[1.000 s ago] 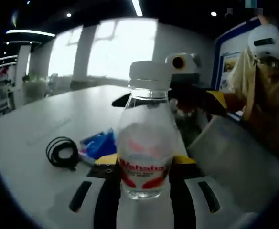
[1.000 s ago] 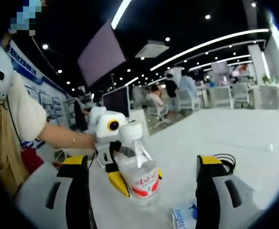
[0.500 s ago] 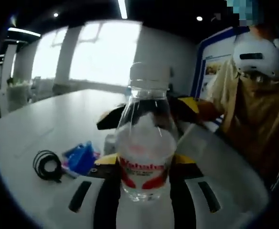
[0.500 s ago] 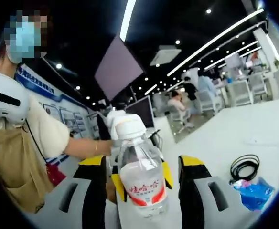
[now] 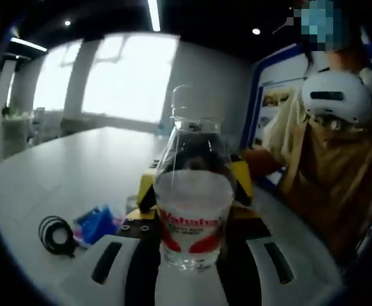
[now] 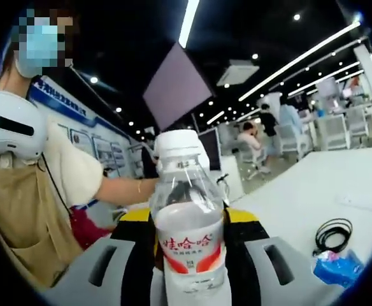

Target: Arrange the tabletop items into an orderly group along one side of the table until the central work area is clear of visible clutter.

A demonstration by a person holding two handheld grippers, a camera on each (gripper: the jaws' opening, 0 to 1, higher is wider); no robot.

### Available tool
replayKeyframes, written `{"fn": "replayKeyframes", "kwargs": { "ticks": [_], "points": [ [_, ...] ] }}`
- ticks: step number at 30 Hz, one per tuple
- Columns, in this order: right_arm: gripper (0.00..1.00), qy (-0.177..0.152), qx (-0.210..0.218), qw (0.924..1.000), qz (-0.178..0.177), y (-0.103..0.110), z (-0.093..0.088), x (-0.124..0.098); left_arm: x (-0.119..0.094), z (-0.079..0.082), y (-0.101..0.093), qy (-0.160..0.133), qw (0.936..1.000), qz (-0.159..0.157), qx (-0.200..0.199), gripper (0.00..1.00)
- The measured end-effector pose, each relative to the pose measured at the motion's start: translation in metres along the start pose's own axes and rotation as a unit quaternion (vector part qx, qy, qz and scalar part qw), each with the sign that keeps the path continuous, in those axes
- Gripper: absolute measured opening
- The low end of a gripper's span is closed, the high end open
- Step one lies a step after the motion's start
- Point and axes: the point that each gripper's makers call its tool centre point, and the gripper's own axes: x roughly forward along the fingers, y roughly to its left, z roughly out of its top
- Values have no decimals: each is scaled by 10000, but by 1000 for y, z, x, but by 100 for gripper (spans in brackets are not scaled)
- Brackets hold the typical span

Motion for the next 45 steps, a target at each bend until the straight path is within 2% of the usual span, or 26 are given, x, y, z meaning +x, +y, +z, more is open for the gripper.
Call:
{"fn": "replayKeyframes", "kwargs": {
  "ticks": [4, 6, 12, 15, 16, 20, 23, 24, 26, 27, 30, 32, 33, 34, 35, 36, 37, 39, 41, 44, 45],
  "points": [
    [40, 133, -366, 9992, -50, 3, -1, 1, 0, 0, -3, 66, 10000, 36, 16, 36],
    [39, 119, -270, 9996, -44, 4, 1, 2, -1, 1, -5, 29, 10000, 50, -37, 37],
    [37, 125, -380, 9989, -258, 5, 6, 3, -3, 6, -5, -70, 9999, 127, -75, 37],
    [37, 78, -152, 9988, -468, 1, 11, 2, -5, 12, -2, -214, 9991, 225, -273, 37],
    [36, 69, -186, 9986, -482, 0, 12, 1, -5, 14, -1, -289, 9988, 282, -270, 37],
    [36, 13, -380, 9952, -900, -9, 20, 1, -10, 20, 9, -546, 9957, 696, -269, 37],
    [36, -13, -438, 9923, -1155, -18, 22, 0, -15, 21, 17, -631, 9924, 1025, -264, 37],
    [36, -28, -413, 9913, -1251, -21, 23, -1, -16, 20, 18, -627, 9917, 1099, -242, 38],
    [36, -62, -419, 9883, -1463, -28, 25, -1, -19, 13, 25, -484, 9882, 1451, 16, 41],
    [36, -38, -414, 9855, -1647, -34, 24, -2, -17, 10, 23, -456, 9880, 1473, 41, 45],
    [36, -13, -562, 9778, -2018, -44, 25, -3, -19, 4, 28, -449, 9818, 1844, 0, 58],
    [36, 81, -658, 9716, -2271, -50, 23, -5, -22, 1, 36, -399, 9745, 2207, 74, 64],
    [36, 113, -649, 9692, -2373, -53, 22, -6, -24, -1, 40, -431, 9693, 2422, -14, 67],
    [36, 164, -665, 9663, -2480, -55, 20, -7, -26, -1, 42, -442, 9656, 2562, -6, 69],
    [36, 366, -697, 9644, -2525, -57, 14, -6, -27, -1, 44, -497, 9621, 2681, 32, 71],
    [36, 380, -566, 9601, -2714, -62, 11, -8, -29, -2, 47, -526, 9571, 2851, 5, 74],
    [36, 405, -603, 9600, -2704, -62, 10, -7, -29, -3, 47, -517, 9563, 2878, -7, 74],
    [36, 414, -569, 9574, -2802, -64, 8, -7, -32, 1, 51, -740, 9500, 3027, -197, 75],
    [36, 442, -579, 9545, -2893, -64, 8, -8, -35, -3, 55, -647, 9444, 3220, -167, 77],
    [36, 431, -575, 9460, -3160, -67, 10, -10, -41, -13, 61, -228, 9315, 3630, 75, 79],
    [36, 415, -573, 9432, -3246, -69, 12, -11, -39, -14, 61, -238, 9285, 3705, 40, 79]
  ]
}}
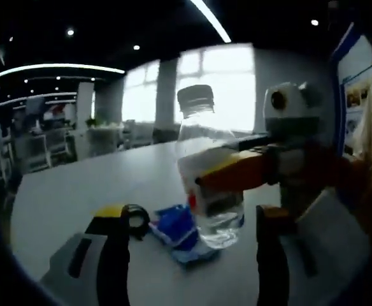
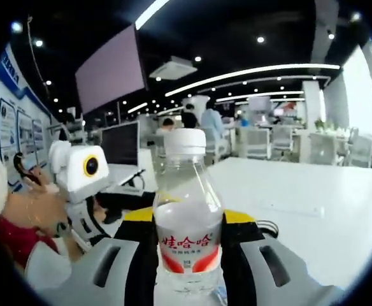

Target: Arrange the tabletop items into an orderly group along one side of the table until the central work area is clear of visible clutter.

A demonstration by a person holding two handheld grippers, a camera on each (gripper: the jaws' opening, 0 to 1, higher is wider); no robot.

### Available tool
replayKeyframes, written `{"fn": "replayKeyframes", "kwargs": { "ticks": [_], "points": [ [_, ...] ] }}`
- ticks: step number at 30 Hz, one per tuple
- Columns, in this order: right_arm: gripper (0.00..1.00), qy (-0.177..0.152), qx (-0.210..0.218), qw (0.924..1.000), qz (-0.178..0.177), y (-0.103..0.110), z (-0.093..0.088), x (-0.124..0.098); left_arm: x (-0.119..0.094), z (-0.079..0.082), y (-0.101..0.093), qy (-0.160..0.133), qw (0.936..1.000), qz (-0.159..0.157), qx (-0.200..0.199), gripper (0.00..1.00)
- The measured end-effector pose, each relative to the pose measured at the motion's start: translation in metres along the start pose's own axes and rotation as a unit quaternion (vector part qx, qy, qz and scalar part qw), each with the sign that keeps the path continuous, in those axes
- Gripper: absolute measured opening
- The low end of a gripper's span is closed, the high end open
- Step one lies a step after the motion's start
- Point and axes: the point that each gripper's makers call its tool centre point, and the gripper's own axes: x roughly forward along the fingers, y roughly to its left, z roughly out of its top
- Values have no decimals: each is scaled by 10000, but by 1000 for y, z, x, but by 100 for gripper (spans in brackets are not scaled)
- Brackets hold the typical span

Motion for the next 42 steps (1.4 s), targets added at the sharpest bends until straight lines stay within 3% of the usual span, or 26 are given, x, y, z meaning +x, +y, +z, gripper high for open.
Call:
{"fn": "replayKeyframes", "kwargs": {
  "ticks": [4, 7, 10, 14, 18, 29, 42],
  "points": [
    [37, -45, 133, 9990, -433, -9, 2, 0, 1, 4, 5, -12, 9985, 522, 184, 78],
    [37, -56, 212, 9971, -725, -14, 4, 0, 4, 12, 6, -71, 9963, 847, 110, 74],
    [37, -86, -55, 9953, -959, -14, 9, -1, 5, 20, 5, -187, 9945, 1022, 107, 72],
    [37, -116, 20, 9939, -1098, -14, 12, -2, 10, 24, -3, -285, 9952, 931, -131, 69],
    [37, -137, -55, 9925, -1216, -12, 12, -3, 14, 25, -6, -296, 9945, 997, -87, 65],
    [37, -106, -132, 9948, -1006, 5, 17, -6, 13, 28, -20, -390, 9969, 688, 43, 49],
    [38, -163, -269, 9953, -913, 18, 28, -16, 7, 34, -32, -564, 9977, 353, -147, 42]
  ]
}}
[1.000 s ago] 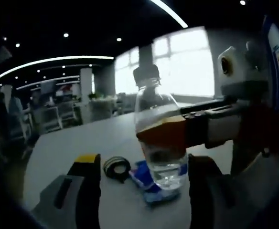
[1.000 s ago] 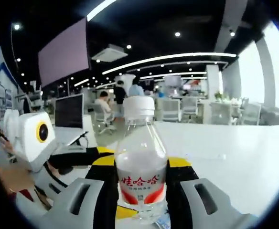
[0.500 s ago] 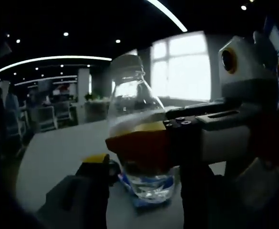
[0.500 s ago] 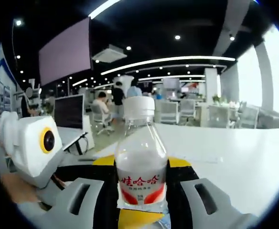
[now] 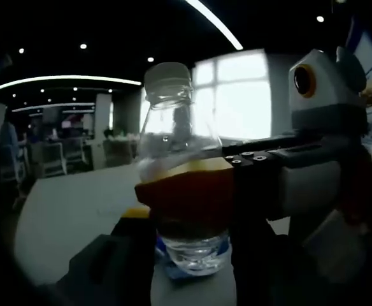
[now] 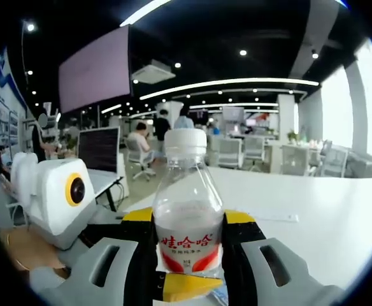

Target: Arrange the tabletop items into an orderly group along one side of the table until the central work area is clear of visible clutter.

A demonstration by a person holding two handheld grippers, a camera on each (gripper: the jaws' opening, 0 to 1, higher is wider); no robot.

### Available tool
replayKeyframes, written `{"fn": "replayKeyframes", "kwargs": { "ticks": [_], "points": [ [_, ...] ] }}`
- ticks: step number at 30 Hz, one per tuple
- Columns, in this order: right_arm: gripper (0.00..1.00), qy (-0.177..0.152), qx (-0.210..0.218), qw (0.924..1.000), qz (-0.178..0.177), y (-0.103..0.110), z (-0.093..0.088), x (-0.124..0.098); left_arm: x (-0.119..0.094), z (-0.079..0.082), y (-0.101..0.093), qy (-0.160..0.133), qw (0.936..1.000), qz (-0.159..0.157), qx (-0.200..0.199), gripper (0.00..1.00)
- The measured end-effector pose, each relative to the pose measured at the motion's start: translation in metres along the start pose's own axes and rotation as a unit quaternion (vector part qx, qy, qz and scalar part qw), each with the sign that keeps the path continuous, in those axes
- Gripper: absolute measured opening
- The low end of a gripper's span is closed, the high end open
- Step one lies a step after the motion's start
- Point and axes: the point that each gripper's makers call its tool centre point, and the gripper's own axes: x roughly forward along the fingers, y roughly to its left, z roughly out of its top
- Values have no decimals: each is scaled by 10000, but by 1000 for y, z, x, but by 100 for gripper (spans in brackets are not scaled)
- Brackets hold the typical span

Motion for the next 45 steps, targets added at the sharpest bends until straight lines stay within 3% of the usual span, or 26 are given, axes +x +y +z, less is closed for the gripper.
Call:
{"fn": "replayKeyframes", "kwargs": {
  "ticks": [7, 14, 18, 27, 31, 38, 41, 45],
  "points": [
    [39, 7, 42, 9999, 138, 6, 3, -4, -8, 6, -2, -208, 9997, -82, 19, 39],
    [39, 143, -46, 9973, 724, 20, 4, -8, -16, 7, -1, -274, 9993, -233, -72, 38],
    [39, 169, -192, 9907, 1333, 33, 5, -15, -26, 9, -4, -335, 9979, -554, -41, 38],
    [40, 46, -306, 9742, 2238, 48, 9, -26, -42, 12, -11, -443, 9915, -1223, -76, 38],
    [40, -28, -60, 9672, 2538, 51, 11, -30, -49, 16, -15, -560, 9877, -1452, -155, 37],
    [40, -202, 147, 9481, 3170, 61, 21, -37, -59, 27, -23, -729, 9810, -1792, -133, 37],
    [39, -283, 247, 9326, 3589, 67, 26, -42, -64, 32, -26, -801, 9772, -1960, -153, 37],
    [38, -321, 453, 9037, 4246, 73, 31, -55, -75, 37, -37, -843, 9668, -2404, -182, 37]
  ]
}}
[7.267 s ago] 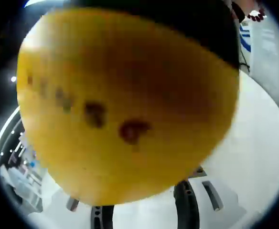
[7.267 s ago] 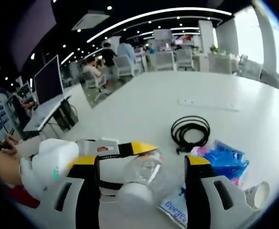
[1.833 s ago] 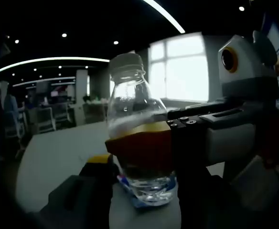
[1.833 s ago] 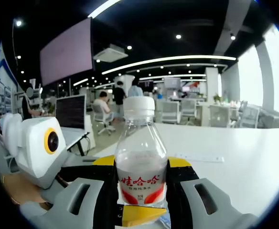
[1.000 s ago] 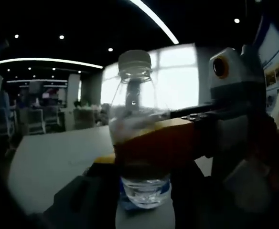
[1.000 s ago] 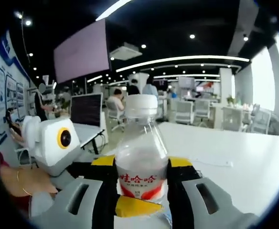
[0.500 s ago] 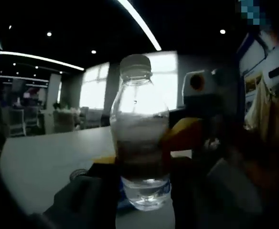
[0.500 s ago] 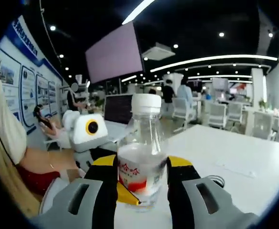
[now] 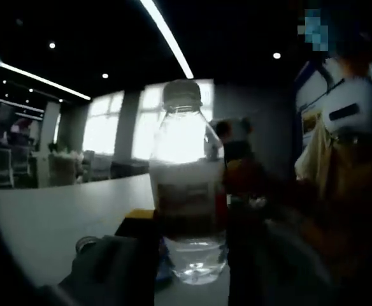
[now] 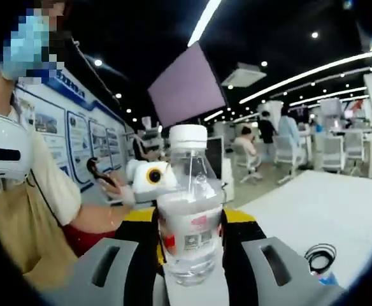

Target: Arrange the tabletop items into an orderly group along one side of the table until the central work area is clear of visible clutter.

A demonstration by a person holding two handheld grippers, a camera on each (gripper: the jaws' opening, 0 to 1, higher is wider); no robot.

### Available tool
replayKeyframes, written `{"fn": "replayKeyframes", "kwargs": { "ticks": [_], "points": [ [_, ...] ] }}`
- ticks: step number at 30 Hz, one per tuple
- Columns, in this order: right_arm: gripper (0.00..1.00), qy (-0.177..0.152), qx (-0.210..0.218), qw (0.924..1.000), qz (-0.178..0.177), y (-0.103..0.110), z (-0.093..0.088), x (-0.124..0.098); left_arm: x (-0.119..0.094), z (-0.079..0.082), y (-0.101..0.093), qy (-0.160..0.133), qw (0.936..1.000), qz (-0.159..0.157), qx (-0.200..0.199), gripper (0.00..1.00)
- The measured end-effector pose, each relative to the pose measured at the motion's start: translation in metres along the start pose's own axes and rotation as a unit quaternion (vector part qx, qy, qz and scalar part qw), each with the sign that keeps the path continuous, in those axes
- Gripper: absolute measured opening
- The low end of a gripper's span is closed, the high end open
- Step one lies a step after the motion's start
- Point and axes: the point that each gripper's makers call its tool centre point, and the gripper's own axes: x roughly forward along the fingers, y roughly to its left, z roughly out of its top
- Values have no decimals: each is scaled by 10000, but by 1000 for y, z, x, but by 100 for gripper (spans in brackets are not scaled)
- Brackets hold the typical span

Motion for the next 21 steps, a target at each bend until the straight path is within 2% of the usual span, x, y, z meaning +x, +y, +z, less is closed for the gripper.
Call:
{"fn": "replayKeyframes", "kwargs": {
  "ticks": [3, 4, 6, 9, 12, 14, 19, 21],
  "points": [
    [40, -66, 1, 9998, 211, 4, 2, 1, 1, 0, -8, 85, 9997, -227, 38, 37],
    [40, -26, -9, 9993, 370, 9, 1, 3, 3, -1, -14, 170, 9990, -403, 5, 38],
    [39, -34, -9, 9988, 484, 13, 2, 5, 4, 0, -13, 155, 9990, -411, -18, 37],
    [38, -3, 19, 9988, 480, 12, 2, 6, 3, 1, -13, 137, 9986, -510, -64, 38],
    [38, 87, -99, 9992, 379, 11, -1, 9, 3, -3, -11, 252, 9983, -530, -10, 37],
    [37, 105, -158, 9995, 242, 9, -2, 12, 2, -4, -8, 274, 9983, -513, 2, 37],
    [36, 163, -282, 9993, 161, 5, -4, 13, 1, -9, -4, 484, 9976, -474, 134, 38],
    [36, 115, -342, 9993, 90, 4, -4, 15, 1, -8, -2, 446, 9981, -419, 120, 38]
  ]
}}
